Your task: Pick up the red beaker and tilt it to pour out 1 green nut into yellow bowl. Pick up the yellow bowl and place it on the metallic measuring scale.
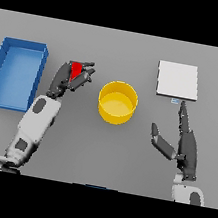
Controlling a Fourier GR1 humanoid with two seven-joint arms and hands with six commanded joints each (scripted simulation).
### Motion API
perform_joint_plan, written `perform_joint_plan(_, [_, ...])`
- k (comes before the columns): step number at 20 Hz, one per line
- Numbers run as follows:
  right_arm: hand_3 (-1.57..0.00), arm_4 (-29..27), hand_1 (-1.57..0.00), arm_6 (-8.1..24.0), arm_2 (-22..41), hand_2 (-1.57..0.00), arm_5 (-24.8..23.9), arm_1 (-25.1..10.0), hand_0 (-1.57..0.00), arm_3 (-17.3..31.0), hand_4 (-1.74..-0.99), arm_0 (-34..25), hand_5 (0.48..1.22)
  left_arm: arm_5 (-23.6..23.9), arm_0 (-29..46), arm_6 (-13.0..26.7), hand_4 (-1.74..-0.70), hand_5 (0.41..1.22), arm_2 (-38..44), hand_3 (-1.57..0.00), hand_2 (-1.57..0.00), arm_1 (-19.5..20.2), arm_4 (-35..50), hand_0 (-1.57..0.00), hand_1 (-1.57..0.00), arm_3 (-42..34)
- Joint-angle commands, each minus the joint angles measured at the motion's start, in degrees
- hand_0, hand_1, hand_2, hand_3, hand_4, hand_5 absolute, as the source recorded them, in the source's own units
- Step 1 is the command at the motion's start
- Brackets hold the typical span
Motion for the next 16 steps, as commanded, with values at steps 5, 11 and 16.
perform_joint_plan(5, [0.0,-0.04,0.0,0.68,-0.39,0.0,-0.14,-0.13,0.0,0.94,-1.258,-0.95,0.646,1.85,-0.11,-1.12,-1.66,1.128,1.29,-1.49,-1.51,-0.3,3.49,-1.51,-1.51,-2.4])
perform_joint_plan(11, [0.0,0.69,0.0,-1.03,0.13,0.0,-0.13,-0.3,0.0,0.5,-1.262,0.01,0.658,2.59,-1.13,3.91,-1.72,1.114,-3.87,-1.55,-1.56,2.11,0.66,-1.55,-1.56,-9.88])
perform_joint_plan(16, [0.0,1.63,0.0,-0.81,0.24,0.0,-0.37,-0.75,0.0,0.58,-1.256,0.09,0.674,-0.25,-1.71,11.98,-1.73,1.122,-12.5,-1.56,-1.56,6.67,-6.83,-1.56,-1.56,-14.14])
